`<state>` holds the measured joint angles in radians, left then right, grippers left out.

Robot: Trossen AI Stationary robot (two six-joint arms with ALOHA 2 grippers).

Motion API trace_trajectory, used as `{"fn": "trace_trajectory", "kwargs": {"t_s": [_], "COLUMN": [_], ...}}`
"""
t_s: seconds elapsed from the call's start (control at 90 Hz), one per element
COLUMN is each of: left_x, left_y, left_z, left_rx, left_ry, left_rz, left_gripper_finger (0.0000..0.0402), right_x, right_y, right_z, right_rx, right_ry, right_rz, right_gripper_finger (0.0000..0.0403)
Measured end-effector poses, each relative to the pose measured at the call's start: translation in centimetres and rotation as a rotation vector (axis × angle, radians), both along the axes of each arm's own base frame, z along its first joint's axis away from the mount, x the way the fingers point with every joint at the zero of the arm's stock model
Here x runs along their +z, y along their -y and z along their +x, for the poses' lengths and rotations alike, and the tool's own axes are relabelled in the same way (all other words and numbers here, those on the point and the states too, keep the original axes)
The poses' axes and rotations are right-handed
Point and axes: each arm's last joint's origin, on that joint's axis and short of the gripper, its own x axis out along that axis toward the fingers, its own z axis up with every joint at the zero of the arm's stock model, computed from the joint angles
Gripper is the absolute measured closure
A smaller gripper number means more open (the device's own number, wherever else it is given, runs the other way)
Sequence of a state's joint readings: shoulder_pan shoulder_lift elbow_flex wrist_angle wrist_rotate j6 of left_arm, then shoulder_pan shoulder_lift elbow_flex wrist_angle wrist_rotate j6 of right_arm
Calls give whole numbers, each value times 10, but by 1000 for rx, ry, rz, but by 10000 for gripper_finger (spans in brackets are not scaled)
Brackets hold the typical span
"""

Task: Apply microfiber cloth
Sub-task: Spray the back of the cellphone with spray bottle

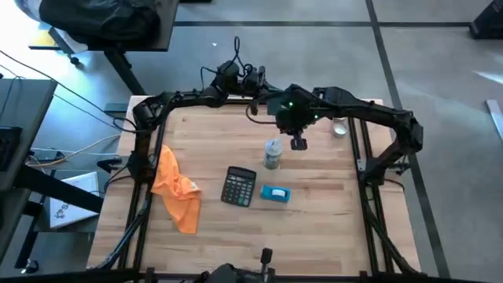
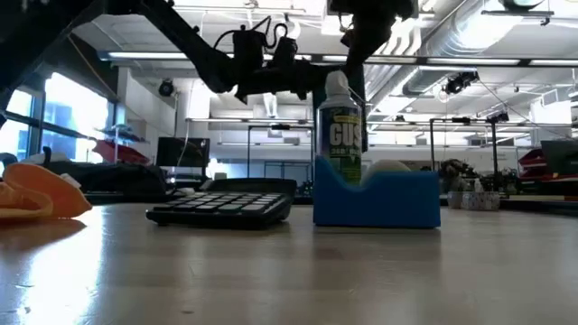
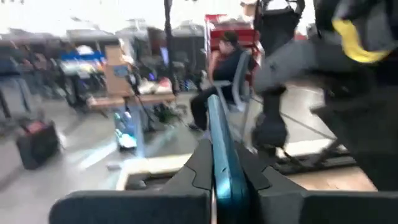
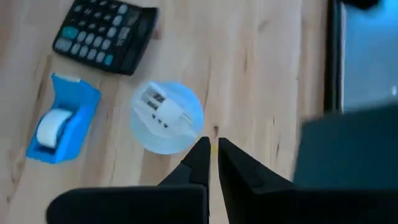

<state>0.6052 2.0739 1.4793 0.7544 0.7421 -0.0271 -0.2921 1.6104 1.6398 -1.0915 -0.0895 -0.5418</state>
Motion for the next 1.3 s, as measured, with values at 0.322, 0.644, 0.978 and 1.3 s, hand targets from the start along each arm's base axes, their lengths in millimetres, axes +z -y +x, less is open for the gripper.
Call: {"fn": "trace_trajectory", "kwargs": {"t_s": [0.322, 0.644, 0.978, 1.3], "left_x": [7, 0, -4, -5], "left_y": [-23, -27, -22, -20], "left_z": [35, 45, 48, 46], "left_rx": [-176, -299, -345, -430], "left_ry": [11, -27, -27, -42], "left_rz": [-35, -30, 28, 41], "left_gripper_finger": [401, 401, 401, 401], "right_x": [-1, -10, -14, -20], "right_y": [11, 21, 24, 26], "right_z": [-6, 2, 4, 8], "right_rx": [204, 324, 344, 355], "right_ry": [-13, 34, 48, 26], "right_rz": [-33, -5, 50, 56], "right_gripper_finger": [403, 403, 403, 403]}}
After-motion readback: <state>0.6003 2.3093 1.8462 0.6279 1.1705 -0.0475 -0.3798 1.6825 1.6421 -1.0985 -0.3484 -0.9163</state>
